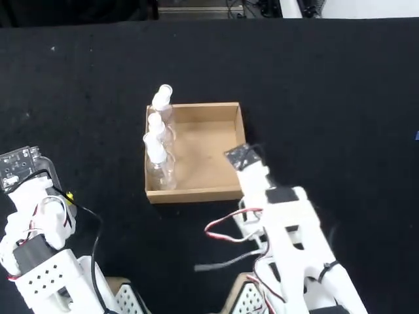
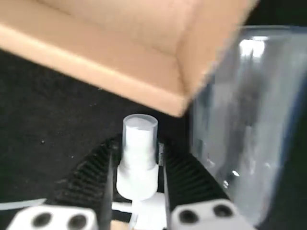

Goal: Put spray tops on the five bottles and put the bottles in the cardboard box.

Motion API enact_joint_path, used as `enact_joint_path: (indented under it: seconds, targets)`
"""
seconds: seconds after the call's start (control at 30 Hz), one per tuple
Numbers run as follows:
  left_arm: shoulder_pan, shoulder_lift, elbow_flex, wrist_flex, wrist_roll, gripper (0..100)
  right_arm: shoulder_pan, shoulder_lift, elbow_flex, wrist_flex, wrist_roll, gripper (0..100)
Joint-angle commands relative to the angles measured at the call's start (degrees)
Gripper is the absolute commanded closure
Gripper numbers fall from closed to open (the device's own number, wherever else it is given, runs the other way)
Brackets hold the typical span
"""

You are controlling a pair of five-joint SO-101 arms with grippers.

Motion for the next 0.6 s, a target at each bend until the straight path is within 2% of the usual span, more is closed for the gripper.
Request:
enact_joint_path:
  seconds: [0.0,0.23,0.43,0.57]
  targets:
    - [0.8,-0.9,-0.9,-1.4,0.4,96,2.3,-2.4,-11.1,7.8,0.7,98.1]
    - [5.4,-0.9,-1.3,-8.7,0.4,96,2.3,-2.4,-37.3,26.4,0.3,98.1]
    - [8.8,-1.0,-1.7,-22.0,0.4,96,2.3,-2.4,-56.5,32.2,0.3,98.1]
    - [8.8,-1.0,-6.3,-24.9,2.1,96,2.3,-2.4,-65.9,32.1,-3.2,98.0]
